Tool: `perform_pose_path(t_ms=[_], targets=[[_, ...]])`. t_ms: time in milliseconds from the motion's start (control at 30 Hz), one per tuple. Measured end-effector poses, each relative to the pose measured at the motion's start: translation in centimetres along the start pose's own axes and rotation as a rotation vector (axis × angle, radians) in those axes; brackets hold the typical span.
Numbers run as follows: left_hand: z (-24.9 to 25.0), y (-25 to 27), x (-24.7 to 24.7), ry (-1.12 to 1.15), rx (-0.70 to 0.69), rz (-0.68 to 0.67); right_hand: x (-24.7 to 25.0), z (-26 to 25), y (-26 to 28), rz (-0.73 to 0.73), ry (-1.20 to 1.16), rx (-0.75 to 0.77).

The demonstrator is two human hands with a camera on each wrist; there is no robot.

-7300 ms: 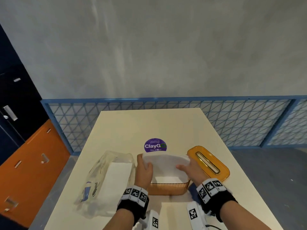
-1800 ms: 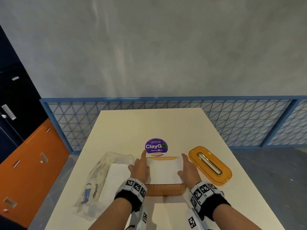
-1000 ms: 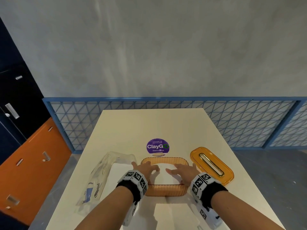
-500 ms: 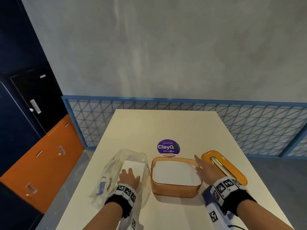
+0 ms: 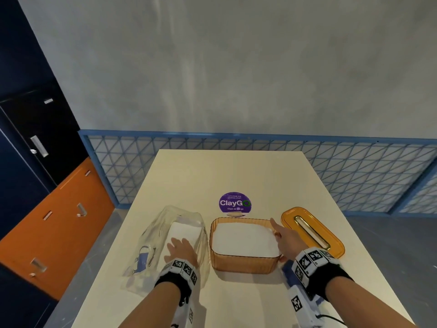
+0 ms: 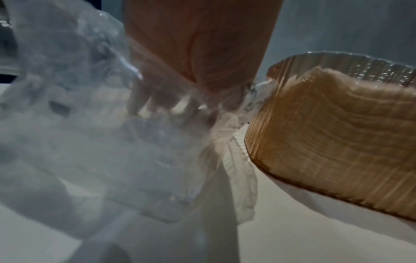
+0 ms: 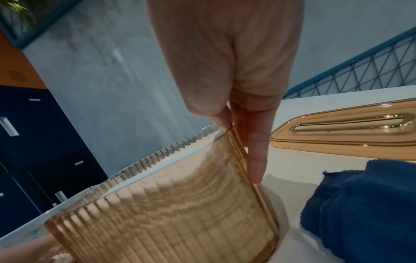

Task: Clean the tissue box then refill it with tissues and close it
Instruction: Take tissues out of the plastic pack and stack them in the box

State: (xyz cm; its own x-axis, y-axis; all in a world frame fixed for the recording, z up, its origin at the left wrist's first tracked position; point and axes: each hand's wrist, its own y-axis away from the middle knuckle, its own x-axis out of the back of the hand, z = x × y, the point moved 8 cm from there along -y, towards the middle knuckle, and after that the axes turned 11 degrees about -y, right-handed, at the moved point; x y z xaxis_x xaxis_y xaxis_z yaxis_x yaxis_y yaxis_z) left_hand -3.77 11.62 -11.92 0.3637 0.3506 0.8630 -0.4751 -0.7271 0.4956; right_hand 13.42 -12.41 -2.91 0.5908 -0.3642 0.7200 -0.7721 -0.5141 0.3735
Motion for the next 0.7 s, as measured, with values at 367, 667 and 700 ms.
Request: perform_pose_path(t_ms=[367,667,700], targets=[[0.0,-0.2,1.1,-0.008,-0.022,0.089,-0.1,0.1,0.1,-0.007,-0.022,-0.007],[-2.5,0.6,5.6,0.226,-0.077,0.285,-0.2,-0.1,0.0,-0.002,0.020,-0.009],[-3.1,0.8,6.1,0.321,-0.071,0.308,-0.2,0.0,0.0,-0.014,-0.001,-0.017]])
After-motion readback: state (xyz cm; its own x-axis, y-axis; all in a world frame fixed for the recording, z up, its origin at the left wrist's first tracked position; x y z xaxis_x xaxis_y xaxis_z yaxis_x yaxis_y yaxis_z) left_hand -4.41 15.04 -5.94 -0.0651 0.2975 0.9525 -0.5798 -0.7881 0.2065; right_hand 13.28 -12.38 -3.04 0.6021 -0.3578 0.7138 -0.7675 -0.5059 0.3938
